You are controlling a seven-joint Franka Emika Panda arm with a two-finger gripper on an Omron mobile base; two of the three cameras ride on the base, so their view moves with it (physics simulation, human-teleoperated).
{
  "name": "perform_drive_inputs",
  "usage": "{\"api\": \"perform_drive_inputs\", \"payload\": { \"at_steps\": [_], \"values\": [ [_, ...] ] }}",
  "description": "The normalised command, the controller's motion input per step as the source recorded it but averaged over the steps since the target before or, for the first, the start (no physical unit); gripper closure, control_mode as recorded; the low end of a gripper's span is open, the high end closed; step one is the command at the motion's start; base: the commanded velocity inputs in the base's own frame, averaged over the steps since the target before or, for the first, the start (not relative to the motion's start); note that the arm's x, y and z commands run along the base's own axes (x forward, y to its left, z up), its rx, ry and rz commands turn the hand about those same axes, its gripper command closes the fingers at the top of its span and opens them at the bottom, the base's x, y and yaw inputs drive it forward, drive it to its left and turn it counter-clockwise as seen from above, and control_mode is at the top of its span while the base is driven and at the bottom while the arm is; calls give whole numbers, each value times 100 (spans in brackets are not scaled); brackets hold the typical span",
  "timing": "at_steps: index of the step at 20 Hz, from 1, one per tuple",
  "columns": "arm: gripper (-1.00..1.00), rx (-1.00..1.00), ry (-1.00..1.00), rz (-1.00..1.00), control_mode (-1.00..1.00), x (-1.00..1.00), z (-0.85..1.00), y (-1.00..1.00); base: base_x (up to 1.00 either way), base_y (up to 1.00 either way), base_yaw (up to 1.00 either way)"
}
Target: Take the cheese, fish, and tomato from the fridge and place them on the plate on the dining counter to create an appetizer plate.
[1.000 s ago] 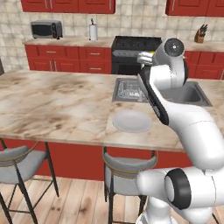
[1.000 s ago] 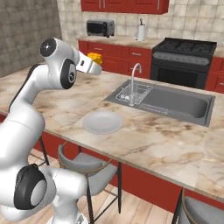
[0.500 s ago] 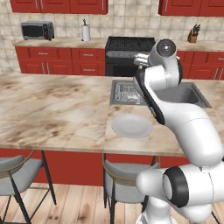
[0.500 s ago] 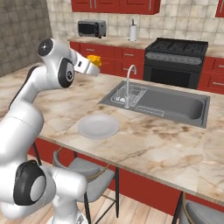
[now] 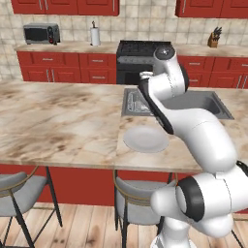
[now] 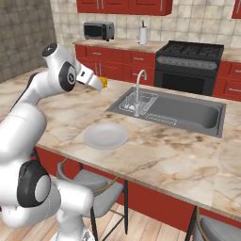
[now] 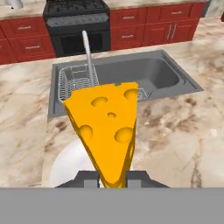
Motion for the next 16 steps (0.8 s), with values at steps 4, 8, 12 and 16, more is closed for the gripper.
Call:
{"api": "perform_drive_inputs", "payload": {
  "at_steps": [4,8,12,16],
  "values": [
    [100,0,26,0,-100,0,-46,0,0,0,0],
    [100,2,15,0,-100,0,-56,0,0,0,0],
    [100,4,0,0,-100,2,-68,1,0,0,0],
    [100,4,0,-2,-100,6,-57,4,0,0,0]
  ]
}}
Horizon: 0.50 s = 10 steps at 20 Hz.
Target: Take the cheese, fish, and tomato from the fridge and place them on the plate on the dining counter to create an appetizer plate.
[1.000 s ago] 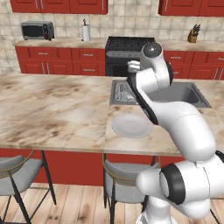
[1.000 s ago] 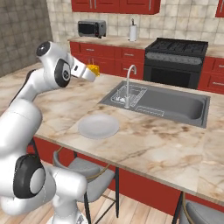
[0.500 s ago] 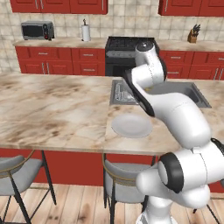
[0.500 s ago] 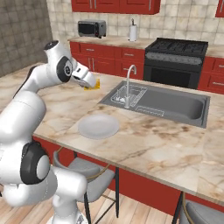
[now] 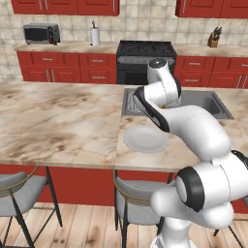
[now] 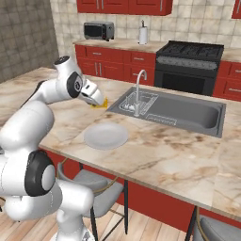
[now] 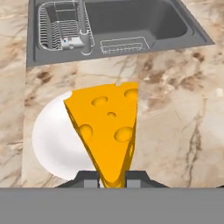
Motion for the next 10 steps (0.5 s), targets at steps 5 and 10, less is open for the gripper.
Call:
{"api": "perform_drive_inputs", "payload": {
  "at_steps": [5,10],
  "values": [
    [100,7,0,-4,-100,12,-58,6,0,0,0],
    [100,8,10,-2,-100,37,-44,0,0,0,0]
  ]
}}
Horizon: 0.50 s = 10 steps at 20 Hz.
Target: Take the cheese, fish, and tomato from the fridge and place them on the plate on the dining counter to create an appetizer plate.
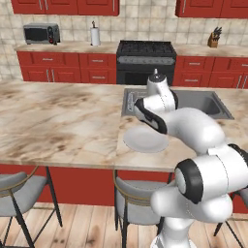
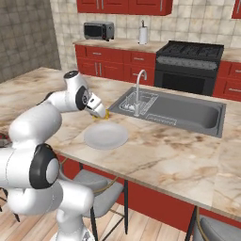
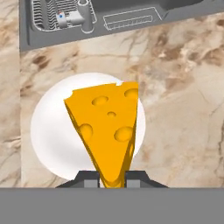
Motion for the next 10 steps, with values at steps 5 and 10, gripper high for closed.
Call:
{"api": "perform_drive_inputs", "payload": {
  "at_steps": [5,10],
  "values": [
    [100,3,13,0,-100,48,-51,0,0,0,0],
    [100,0,7,0,-100,41,-68,2,0,0,0]
  ]
}}
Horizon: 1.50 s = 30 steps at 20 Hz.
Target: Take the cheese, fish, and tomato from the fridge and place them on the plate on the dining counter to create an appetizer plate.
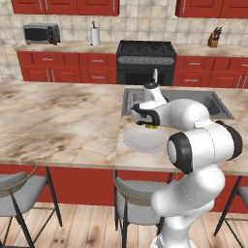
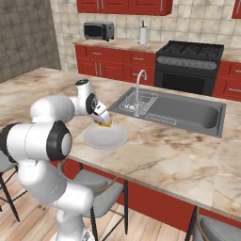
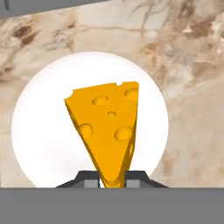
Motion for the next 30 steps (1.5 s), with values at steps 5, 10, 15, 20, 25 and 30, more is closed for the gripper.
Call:
{"api": "perform_drive_inputs", "payload": {
  "at_steps": [5,10,15,20,25,30],
  "values": [
    [100,0,5,0,-100,40,-67,1,0,0,0],
    [100,0,6,0,-100,38,-54,0,0,0,0],
    [100,0,5,0,-100,35,-42,0,0,0,0],
    [100,0,3,0,-100,32,-35,1,0,0,0],
    [-100,0,1,0,-100,-10,-27,12,0,0,0],
    [-100,0,-1,-4,-100,-61,4,0,0,0,0]
  ]
}}
